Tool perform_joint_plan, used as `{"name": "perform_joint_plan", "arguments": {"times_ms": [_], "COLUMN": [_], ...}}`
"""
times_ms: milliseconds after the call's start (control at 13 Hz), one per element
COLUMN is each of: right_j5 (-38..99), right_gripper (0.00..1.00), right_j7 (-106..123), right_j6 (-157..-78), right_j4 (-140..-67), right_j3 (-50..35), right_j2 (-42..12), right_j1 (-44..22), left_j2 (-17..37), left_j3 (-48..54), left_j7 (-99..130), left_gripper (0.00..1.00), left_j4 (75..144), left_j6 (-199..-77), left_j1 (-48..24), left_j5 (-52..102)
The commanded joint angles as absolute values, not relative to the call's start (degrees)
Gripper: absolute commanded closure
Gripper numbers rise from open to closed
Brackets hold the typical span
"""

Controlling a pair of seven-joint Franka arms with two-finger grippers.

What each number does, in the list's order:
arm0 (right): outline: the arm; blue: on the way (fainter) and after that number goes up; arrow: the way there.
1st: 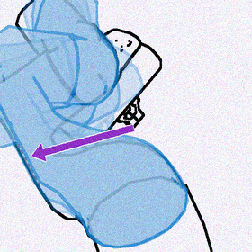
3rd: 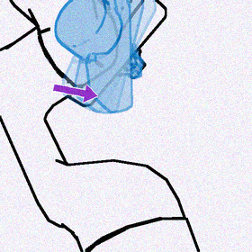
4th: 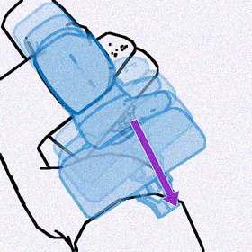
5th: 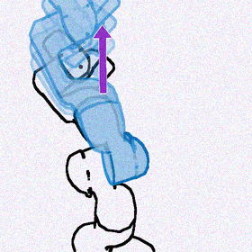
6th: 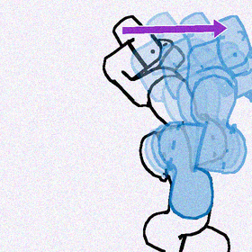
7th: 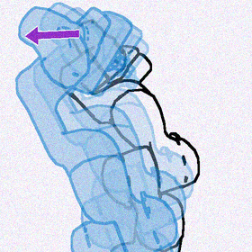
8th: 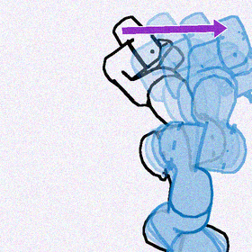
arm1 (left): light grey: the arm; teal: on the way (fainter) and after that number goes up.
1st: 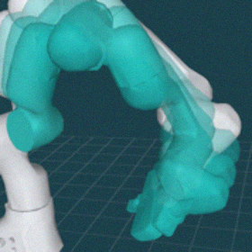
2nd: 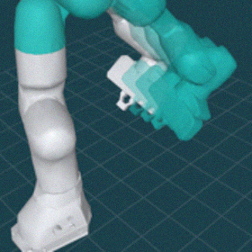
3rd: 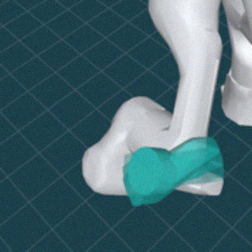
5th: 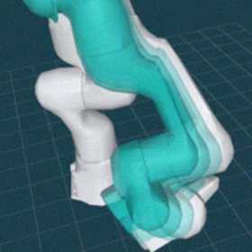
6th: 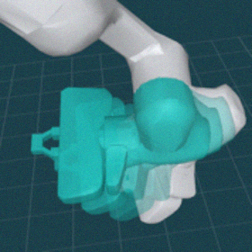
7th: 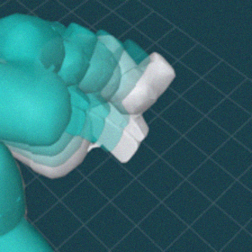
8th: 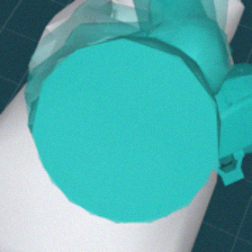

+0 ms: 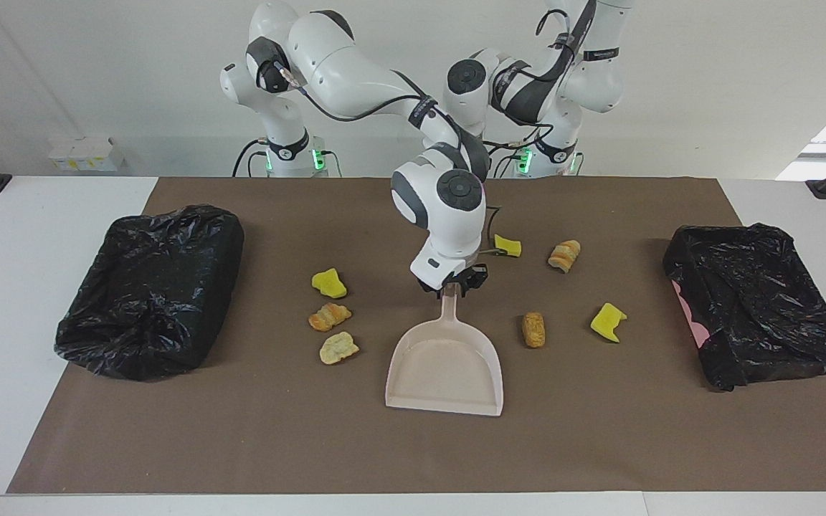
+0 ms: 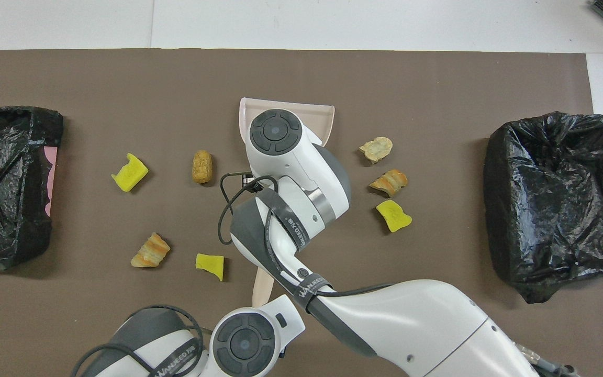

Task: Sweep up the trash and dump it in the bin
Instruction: 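Reach the left gripper to the brush while the right gripper reaches the dustpan, then lift the brush with the left gripper while the right gripper grasps the dustpan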

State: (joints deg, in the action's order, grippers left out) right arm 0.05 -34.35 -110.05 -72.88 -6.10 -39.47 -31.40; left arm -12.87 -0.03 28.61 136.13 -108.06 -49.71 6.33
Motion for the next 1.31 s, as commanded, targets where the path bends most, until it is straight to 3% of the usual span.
{"name": "perform_joint_plan", "arguments": {"times_ms": [0, 77, 154, 385, 462, 848, 1002, 1156, 1233], "right_j5": [-0.9, -0.8, -0.6, -0.5, -0.4, -0.6, -0.4, -0.3, -0.3], "right_gripper": [0.49, 0.7, 0.82, 0.85, 1.0, 1.0, 0.81, 0.69, 0.69], "right_j7": [-35.9, -35.9, -36.1, -37.3, -37.3, -37.3, -37.4, -37.4, -37.4], "right_j6": [-110.0, -109.7, -109.6, -109.6, -109.6, -109.4, -111.1, -111.8, -111.8], "right_j4": [-74.7, -74.6, -74.5, -74.2, -74.2, -75.6, -79.0, -81.3, -82.0], "right_j3": [-6.4, -6.4, -6.4, -6.4, -6.4, -6.2, -6.2, -6.2, -6.2], "right_j2": [-38.3, -38.3, -38.3, -38.1, -37.5, -35.8, -34.1, -33.0, -32.6], "right_j1": [-31.2, -31.1, -31.0, -30.6, -30.6, -30.1, -30.0, -30.1, -30.1], "left_j2": [-17.0, -17.7, -18.9, -19.5, -19.3, -15.5, -14.0, -12.0, -12.5], "left_j3": [0.4, 0.4, 0.4, 0.4, 0.4, 0.4, 0.4, 0.4, 0.3], "left_j7": [22.6, 20.2, 18.3, 13.5, 11.4, -1.1, -5.3, -5.2, -5.2], "left_gripper": [1.0, 1.0, 1.0, 1.0, 1.0, 1.0, 1.0, 1.0, 1.0], "left_j4": [137.7, 138.8, 140.7, 142.4, 142.9, 142.2, 140.6, 136.9, 135.5], "left_j6": [-100.7, -99.8, -100.0, -100.8, -101.9, -109.1, -109.6, -108.6, -108.1], "left_j1": [-45.7, -44.9, -43.1, -38.1, -36.1, -20.9, -16.7, -16.0, -15.4], "left_j5": [6.0, 6.0, 6.0, 6.0, 6.0, 5.9, 5.9, 5.9, 5.9]}}
